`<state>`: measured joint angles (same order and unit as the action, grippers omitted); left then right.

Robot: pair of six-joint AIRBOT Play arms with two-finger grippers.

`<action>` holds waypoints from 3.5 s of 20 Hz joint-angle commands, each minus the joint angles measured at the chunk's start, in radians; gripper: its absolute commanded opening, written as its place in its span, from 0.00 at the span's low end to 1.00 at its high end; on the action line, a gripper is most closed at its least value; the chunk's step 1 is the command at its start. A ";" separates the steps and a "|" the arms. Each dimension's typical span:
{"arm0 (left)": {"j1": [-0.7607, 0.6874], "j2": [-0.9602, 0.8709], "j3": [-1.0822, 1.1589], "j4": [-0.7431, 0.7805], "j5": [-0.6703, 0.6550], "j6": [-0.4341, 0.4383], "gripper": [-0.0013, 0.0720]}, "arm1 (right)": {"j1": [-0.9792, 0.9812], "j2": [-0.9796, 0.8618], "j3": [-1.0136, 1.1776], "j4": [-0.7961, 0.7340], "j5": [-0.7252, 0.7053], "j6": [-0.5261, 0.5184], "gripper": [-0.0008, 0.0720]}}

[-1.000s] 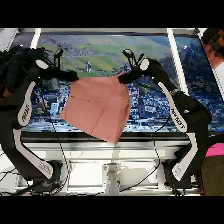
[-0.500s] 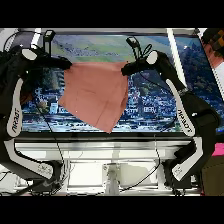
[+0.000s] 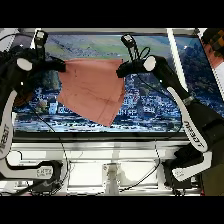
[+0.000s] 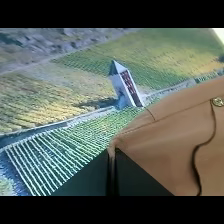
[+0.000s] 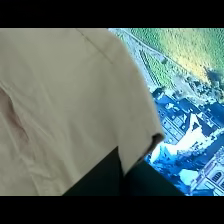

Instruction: Fold the clothes and pants, and hang the long-sleeved shirts on hangers.

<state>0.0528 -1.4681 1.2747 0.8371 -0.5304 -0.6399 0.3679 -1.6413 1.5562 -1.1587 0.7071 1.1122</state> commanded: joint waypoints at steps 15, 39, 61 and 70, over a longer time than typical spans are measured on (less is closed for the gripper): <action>0.176 0.244 -0.416 -0.367 -0.317 0.360 0.04 | 0.301 0.470 -0.725 -0.050 -0.243 0.022 0.02; 0.238 0.250 -0.544 -0.168 -0.314 0.303 0.94 | 0.396 0.486 -0.845 0.003 -0.014 0.211 0.91; 0.241 0.398 -0.474 -0.308 -0.251 0.303 0.92 | 0.029 0.314 -0.904 0.712 0.023 0.191 0.81; 0.241 0.393 -0.474 -0.308 -0.251 0.257 0.92 | 0.029 0.156 -0.813 0.810 -0.011 0.265 0.83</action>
<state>0.2947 -1.0740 0.7998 0.5293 -0.7822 -0.3695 0.3973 -1.4334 0.6926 -0.3935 0.7025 1.3766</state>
